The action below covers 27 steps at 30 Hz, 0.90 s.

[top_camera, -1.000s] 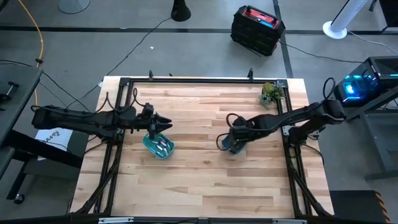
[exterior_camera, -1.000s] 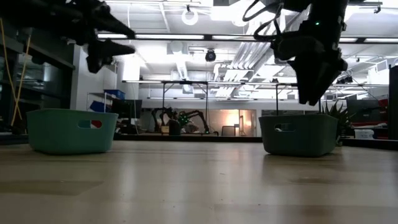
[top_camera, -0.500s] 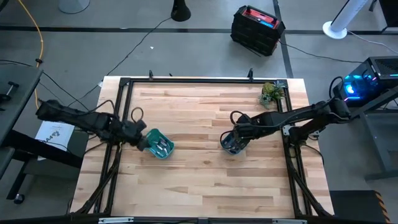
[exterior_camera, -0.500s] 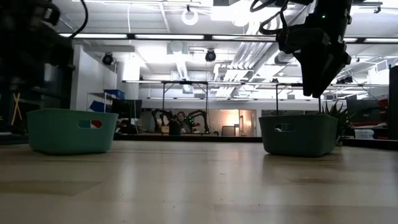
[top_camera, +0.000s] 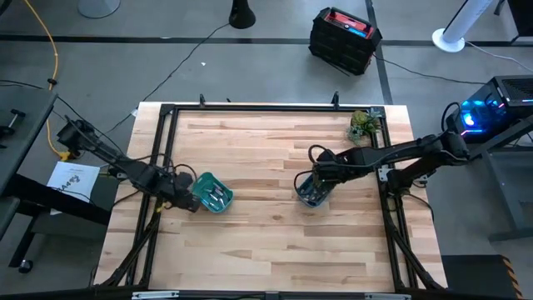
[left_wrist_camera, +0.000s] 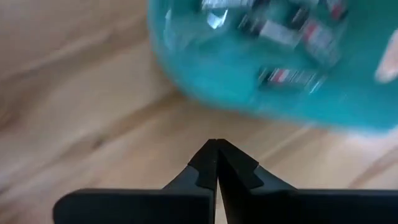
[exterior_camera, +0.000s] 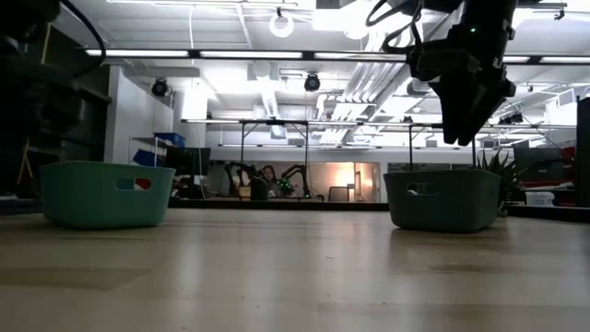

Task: Sort batteries
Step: Adjust the bins to the center of the table

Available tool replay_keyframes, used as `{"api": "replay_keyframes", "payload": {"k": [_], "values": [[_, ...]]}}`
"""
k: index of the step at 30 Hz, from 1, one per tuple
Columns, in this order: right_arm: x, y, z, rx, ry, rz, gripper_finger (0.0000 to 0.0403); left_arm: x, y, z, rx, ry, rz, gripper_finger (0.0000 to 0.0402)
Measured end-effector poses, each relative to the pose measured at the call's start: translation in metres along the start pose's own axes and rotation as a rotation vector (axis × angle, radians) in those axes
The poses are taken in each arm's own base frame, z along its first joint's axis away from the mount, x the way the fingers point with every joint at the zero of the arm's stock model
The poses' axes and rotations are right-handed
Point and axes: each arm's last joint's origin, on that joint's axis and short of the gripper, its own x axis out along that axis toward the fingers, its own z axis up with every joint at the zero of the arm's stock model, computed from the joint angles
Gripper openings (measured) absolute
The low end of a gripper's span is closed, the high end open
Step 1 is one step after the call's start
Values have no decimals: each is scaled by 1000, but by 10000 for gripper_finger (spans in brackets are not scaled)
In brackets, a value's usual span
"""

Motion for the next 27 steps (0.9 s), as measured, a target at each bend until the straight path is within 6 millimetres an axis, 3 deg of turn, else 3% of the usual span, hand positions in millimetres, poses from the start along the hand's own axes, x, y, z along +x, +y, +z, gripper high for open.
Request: {"api": "replay_keyframes", "payload": {"k": [8,15,27], "values": [[1,-3,4,9,-13,-9,201,18,-8,8,-94,-256,48,0],[2,-2,7,3,-36,-4,201,29,-23,30,-118,-456,-21,0],[-6,-5,7,-44,-62,26,201,48,-47,80,-49,-513,-154,0]]}}
